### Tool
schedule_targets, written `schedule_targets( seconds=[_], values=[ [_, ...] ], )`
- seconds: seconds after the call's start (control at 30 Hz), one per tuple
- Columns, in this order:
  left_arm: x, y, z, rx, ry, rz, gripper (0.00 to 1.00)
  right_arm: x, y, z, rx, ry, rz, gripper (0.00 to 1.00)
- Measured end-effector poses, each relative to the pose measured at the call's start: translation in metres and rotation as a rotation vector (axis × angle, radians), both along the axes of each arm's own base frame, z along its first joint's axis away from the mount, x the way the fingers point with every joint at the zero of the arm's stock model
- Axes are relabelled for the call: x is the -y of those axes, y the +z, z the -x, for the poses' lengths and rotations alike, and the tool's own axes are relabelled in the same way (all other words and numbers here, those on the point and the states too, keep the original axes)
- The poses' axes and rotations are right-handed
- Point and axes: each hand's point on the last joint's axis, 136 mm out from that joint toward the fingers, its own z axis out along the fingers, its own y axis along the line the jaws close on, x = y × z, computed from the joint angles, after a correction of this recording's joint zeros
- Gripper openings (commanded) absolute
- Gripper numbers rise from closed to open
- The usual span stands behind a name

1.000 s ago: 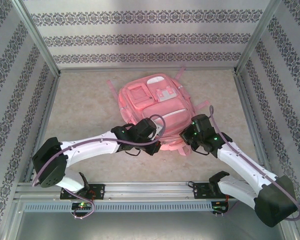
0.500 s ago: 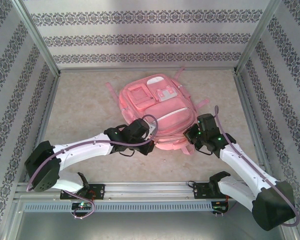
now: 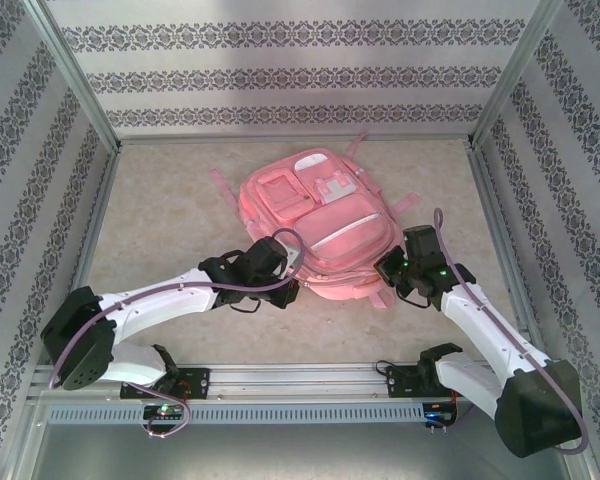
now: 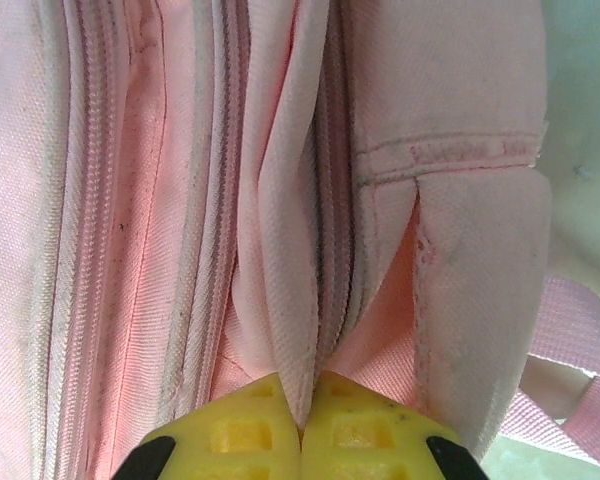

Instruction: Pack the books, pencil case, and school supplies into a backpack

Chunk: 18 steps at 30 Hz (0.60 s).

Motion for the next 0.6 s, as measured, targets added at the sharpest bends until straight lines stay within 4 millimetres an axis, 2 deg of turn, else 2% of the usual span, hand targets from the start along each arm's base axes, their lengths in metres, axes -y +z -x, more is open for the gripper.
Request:
schedule_targets(
  seconds=[0.07, 0.13, 0.27, 0.37, 0.47, 0.6],
  values=[
    [0.002, 0.002, 0.000, 0.004, -0.005, 0.014, 0.00, 0.005, -0.001, -0.002, -0.005, -0.003, -0.002, 0.02],
    [0.006, 0.005, 0.000, 0.006, -0.012, 0.031, 0.00, 0.009, -0.002, -0.005, -0.015, -0.007, -0.004, 0.07],
    [0.010, 0.008, 0.001, -0.001, -0.029, 0.057, 0.00, 0.010, 0.000, -0.013, -0.018, 0.029, 0.016, 0.36],
    [0.014, 0.005, 0.001, -0.014, -0.037, 0.050, 0.00, 0.011, 0.007, -0.019, 0.001, 0.045, 0.051, 0.50],
    [0.023, 0.009, 0.000, -0.022, -0.049, 0.046, 0.00, 0.012, 0.017, -0.015, 0.034, 0.046, 0.077, 0.53],
    [0.034, 0.021, 0.003, -0.003, -0.077, 0.042, 0.00, 0.008, 0.042, -0.005, 0.125, 0.029, 0.040, 0.54]
  ],
)
